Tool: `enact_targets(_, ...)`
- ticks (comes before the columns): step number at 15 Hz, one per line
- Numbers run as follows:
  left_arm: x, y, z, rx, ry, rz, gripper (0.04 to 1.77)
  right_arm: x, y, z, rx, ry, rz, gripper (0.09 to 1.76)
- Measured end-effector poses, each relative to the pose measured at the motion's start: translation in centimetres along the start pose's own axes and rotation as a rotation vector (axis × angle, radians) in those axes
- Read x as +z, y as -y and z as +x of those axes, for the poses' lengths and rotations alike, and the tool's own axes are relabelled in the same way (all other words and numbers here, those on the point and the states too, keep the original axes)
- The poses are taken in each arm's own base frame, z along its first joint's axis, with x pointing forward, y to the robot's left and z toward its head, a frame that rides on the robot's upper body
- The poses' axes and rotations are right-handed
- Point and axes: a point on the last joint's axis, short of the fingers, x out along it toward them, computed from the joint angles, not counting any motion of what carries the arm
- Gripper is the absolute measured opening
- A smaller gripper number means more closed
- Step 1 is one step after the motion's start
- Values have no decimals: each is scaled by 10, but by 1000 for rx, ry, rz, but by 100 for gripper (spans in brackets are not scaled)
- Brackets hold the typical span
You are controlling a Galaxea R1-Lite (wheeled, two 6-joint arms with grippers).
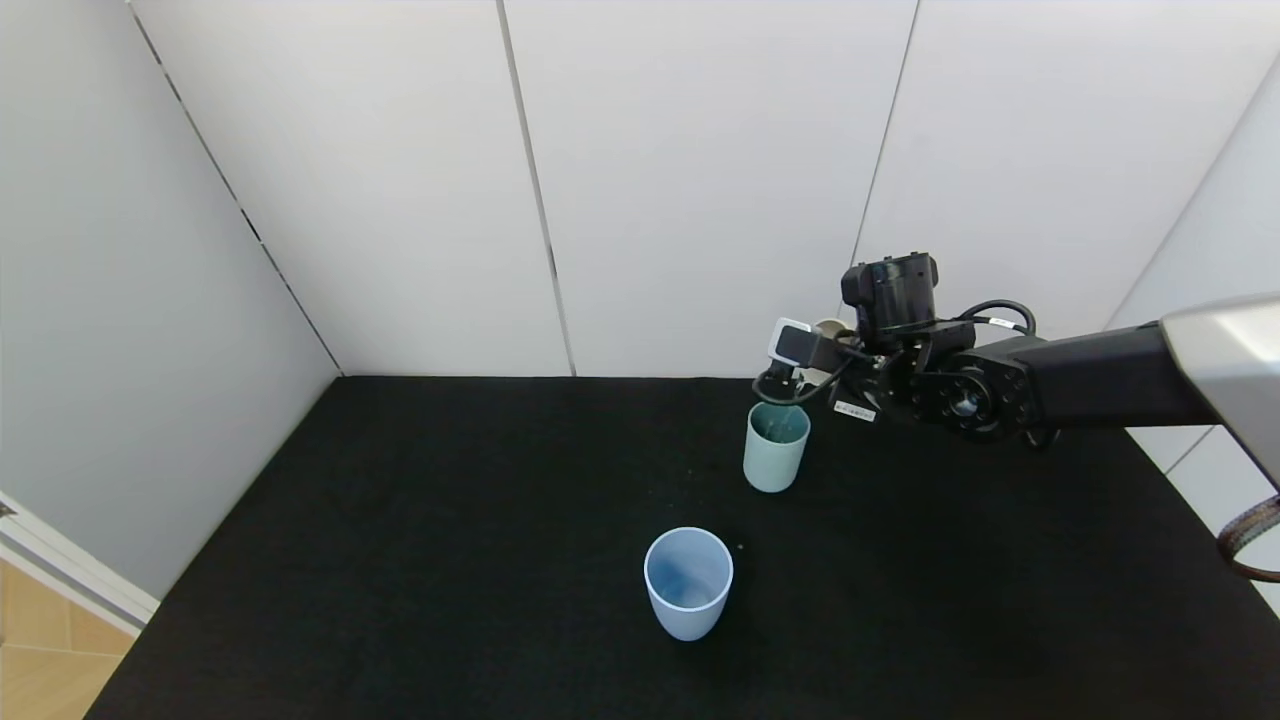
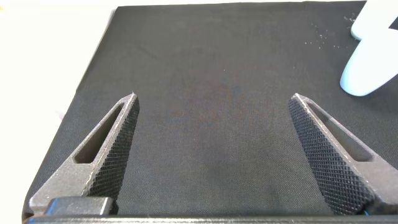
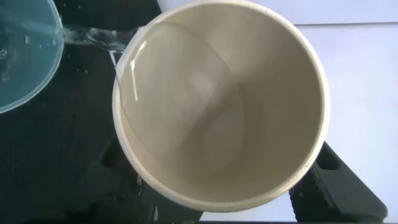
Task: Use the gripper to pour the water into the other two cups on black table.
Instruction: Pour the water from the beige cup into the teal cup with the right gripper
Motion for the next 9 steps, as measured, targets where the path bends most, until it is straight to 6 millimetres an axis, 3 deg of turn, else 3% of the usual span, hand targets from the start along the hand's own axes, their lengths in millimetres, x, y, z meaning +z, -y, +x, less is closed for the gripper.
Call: enact_targets(9, 0, 0, 0, 0, 0, 0, 172, 4, 2, -2, -14, 14, -76, 128)
